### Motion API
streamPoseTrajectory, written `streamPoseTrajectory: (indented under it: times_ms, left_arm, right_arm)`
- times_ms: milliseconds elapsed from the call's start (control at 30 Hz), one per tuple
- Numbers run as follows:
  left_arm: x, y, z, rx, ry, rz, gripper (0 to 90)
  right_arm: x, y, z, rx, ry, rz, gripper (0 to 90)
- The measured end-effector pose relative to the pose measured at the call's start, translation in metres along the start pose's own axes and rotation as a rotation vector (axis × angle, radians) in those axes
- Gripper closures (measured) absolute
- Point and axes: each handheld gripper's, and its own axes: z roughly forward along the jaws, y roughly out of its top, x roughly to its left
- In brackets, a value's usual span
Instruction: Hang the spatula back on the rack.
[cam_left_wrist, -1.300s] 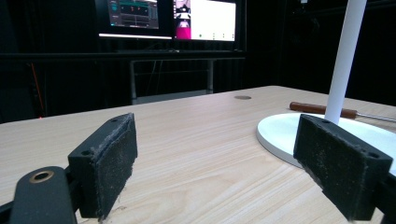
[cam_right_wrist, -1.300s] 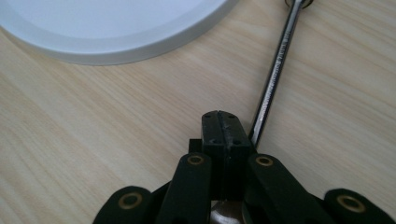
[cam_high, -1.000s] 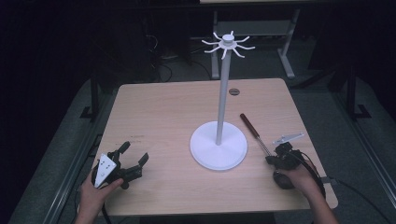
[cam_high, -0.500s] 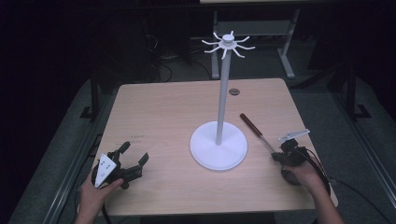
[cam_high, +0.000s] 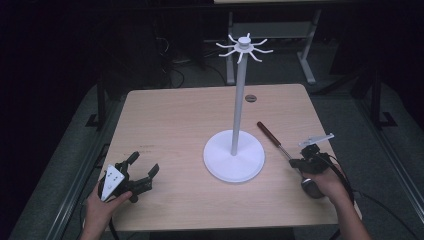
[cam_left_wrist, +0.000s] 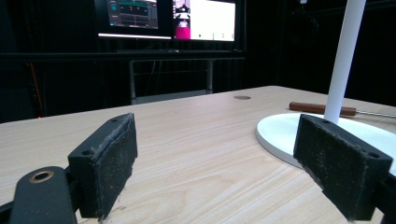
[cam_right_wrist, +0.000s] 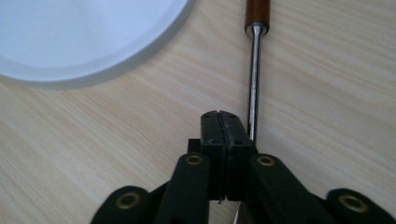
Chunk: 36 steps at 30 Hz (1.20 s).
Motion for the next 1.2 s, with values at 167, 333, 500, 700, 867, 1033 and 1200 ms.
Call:
streamPoseTrajectory:
  times_ms: [167, 333, 500, 700, 867, 1033, 1200]
  left_arm:
    - [0.0, 0.0, 0.0, -0.001, 0.001, -0.002, 12.9]
    - [0.0, 0.0, 0.0, 0.0, 0.001, -0.001, 12.8]
    - [0.0, 0.0, 0.0, 0.003, 0.001, 0.002, 12.9]
    - [0.0, 0.0, 0.0, -0.001, 0.003, -0.002, 12.8]
    - [0.0, 0.0, 0.0, 0.0, 0.001, -0.002, 12.9]
    - [0.0, 0.0, 0.0, 0.0, 0.0, -0.002, 12.9]
    - [0.0, 0.0, 0.0, 0.0, 0.0, -0.001, 12.9]
  right_arm:
    - [0.0, 0.01, 0.0, 0.009, 0.005, -0.003, 82.2]
    - [-0.004, 0.021, 0.003, 0.026, 0.01, 0.009, 77.2]
    - [-0.009, 0.034, 0.004, 0.051, 0.01, 0.02, 73.6]
    - [-0.017, 0.056, 0.007, 0.078, 0.01, 0.023, 70.5]
    - [-0.022, 0.074, 0.018, 0.118, 0.014, 0.011, 68.0]
    - [-0.023, 0.089, 0.03, 0.166, 0.022, 0.011, 65.1]
    - [-0.026, 0.102, 0.044, 0.22, 0.019, -0.011, 63.3]
